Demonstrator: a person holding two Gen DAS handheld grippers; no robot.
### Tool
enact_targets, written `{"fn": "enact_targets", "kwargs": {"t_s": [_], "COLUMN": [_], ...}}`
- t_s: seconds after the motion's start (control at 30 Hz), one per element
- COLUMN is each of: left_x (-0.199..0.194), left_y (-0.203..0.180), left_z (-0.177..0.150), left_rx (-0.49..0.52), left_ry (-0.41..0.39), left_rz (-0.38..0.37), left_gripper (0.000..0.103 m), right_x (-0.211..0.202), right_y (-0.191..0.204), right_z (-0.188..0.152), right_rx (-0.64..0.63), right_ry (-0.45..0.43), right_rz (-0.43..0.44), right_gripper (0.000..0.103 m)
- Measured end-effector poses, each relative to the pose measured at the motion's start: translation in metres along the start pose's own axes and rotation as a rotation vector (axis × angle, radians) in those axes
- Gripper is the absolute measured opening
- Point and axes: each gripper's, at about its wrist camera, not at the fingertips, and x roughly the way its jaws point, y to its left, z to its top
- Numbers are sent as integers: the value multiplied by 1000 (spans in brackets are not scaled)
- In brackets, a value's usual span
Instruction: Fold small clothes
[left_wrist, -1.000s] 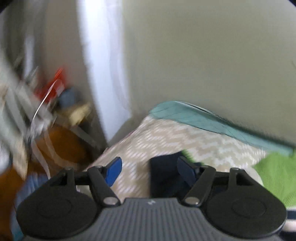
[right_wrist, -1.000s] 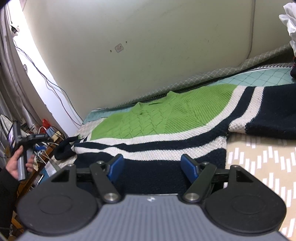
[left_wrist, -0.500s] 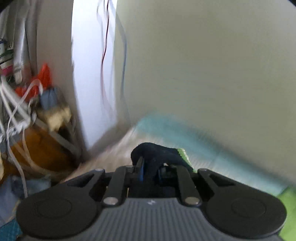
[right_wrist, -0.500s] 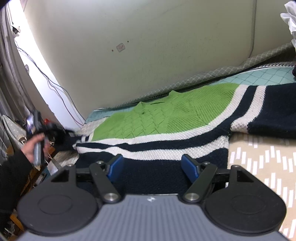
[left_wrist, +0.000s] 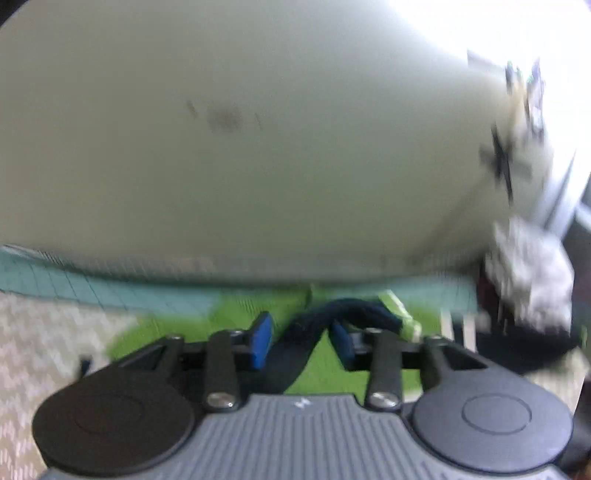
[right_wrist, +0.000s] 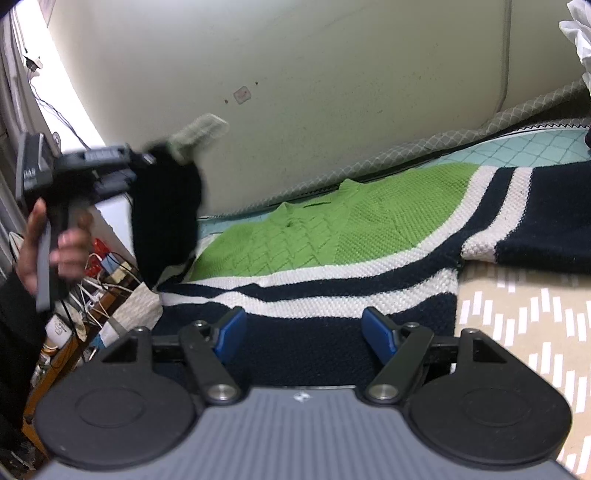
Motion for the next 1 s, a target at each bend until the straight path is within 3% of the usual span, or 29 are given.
{"fn": "enact_targets", "kwargs": {"t_s": [0.1, 0.23, 0.3, 0.4, 0.47, 0.57, 0.67, 0.73, 0.8, 0.87, 0.9, 0.93, 0.97, 1.0], "left_x": [-10, -34, -34, -13, -1, 7, 13, 15, 13, 20, 18, 18, 10, 5], "left_y": [13, 60, 88, 122, 138, 152, 138, 132, 126, 122, 119, 114, 109, 105], "left_z": [-1, 3, -7, -28, -42, -61, -67, -67, -69, -58, -56, -52, -49, -46], "left_rx": [-7, -174, -209, -273, -324, -394, -410, -395, -375, -369, -356, -339, -311, -292], "left_ry": [-48, -120, -87, 22, 73, 84, 62, 49, 29, 6, -19, -42, -90, -135], "left_rz": [30, 158, 261, 326, 320, 267, 224, 220, 218, 214, 222, 229, 232, 235], "left_gripper": [37, 47, 47, 48, 48, 49, 45, 37, 21, 14, 13, 13, 12, 12], "right_x": [-1, -1, -1, -2, -3, -8, -3, 14, 41, 70, 86, 95, 98, 99], "right_y": [-1, 0, 1, 0, -1, -1, 5, 9, 8, 4, 4, 6, 10, 11], "right_z": [1, 1, 1, 1, 2, 7, 27, 44, 58, 63, 63, 63, 65, 69], "right_rx": [3, 3, 0, 1, 4, 10, -16, -31, -17, 0, -7, -29, -65, -63], "right_ry": [2, 4, 3, -1, -9, -32, -33, 1, 53, 127, 179, 186, 174, 165], "right_rz": [6, 16, 22, 24, 31, 29, 48, 19, 12, -7, -5, -15, -51, -55], "right_gripper": [68, 68, 68, 68, 67, 72, 70, 66, 59, 53, 39, 34, 11, 7]}}
